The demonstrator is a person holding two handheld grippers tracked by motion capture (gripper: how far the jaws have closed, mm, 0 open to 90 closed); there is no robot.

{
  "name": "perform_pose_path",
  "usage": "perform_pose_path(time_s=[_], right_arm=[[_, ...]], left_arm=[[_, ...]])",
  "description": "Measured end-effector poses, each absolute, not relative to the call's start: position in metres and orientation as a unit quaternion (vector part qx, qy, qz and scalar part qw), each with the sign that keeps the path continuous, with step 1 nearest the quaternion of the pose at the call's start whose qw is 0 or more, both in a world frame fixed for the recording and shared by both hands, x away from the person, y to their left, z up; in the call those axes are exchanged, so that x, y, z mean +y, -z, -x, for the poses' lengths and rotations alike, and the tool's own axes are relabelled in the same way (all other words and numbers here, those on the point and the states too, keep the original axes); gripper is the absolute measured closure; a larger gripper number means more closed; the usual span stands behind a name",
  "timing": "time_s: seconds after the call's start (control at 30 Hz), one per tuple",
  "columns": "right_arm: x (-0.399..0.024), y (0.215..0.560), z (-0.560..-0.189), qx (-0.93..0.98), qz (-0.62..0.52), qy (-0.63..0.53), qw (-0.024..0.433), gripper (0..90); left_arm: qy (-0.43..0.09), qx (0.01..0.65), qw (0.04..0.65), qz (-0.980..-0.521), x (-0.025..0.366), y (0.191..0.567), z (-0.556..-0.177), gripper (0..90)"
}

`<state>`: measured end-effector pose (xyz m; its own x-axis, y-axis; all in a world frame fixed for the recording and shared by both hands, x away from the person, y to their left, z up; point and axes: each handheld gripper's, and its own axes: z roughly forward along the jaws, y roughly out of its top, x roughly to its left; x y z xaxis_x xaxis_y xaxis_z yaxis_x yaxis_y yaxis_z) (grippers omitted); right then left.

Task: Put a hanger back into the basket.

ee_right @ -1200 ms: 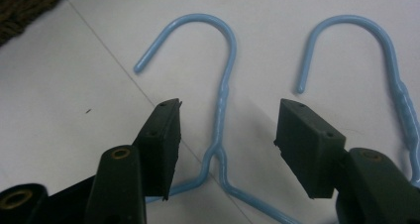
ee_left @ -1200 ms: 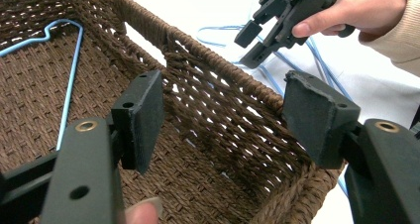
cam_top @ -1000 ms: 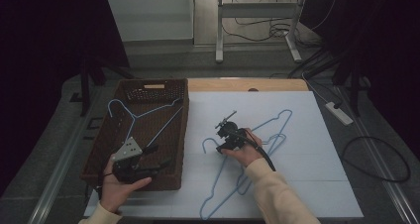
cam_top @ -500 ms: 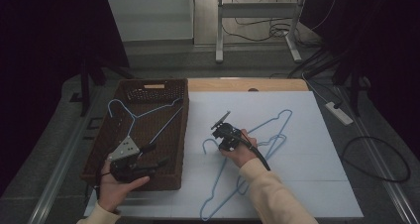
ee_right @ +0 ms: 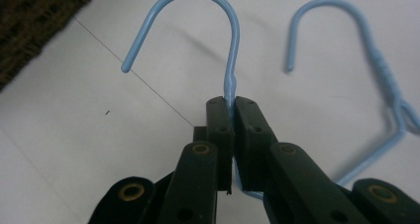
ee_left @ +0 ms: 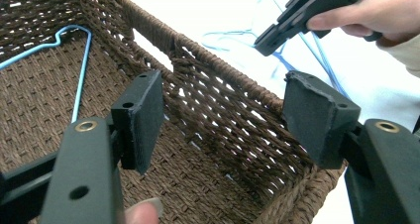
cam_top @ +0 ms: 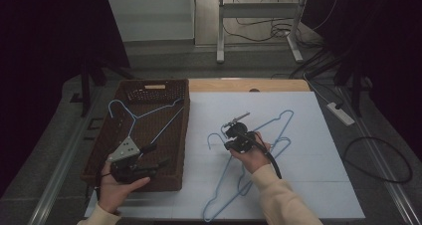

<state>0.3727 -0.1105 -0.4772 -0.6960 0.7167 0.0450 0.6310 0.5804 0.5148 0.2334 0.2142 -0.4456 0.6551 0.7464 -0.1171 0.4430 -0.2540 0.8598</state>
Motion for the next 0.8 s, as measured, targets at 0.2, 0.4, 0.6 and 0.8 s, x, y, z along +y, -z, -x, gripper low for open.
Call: perform_pose_path(time_s=[0.2, 0.4, 0.6, 0.8], right_arm=[[-0.127, 0.467, -0.365, 0.874, -0.379, -0.289, 0.094, 86.2], [-0.144, 0.464, -0.359, 0.863, -0.381, -0.318, 0.099, 86.2], [-0.153, 0.459, -0.355, 0.854, -0.381, -0.339, 0.104, 86.2], [-0.157, 0.455, -0.352, 0.848, -0.379, -0.353, 0.110, 86.2]], left_arm=[[-0.160, 0.386, 0.476, -0.774, 0.214, 0.445, -0.233, 33.7], [-0.161, 0.385, 0.478, -0.773, 0.213, 0.441, -0.232, 33.6], [-0.157, 0.383, 0.477, -0.775, 0.209, 0.441, -0.232, 33.6], [-0.146, 0.377, 0.475, -0.782, 0.200, 0.441, -0.233, 33.5]])
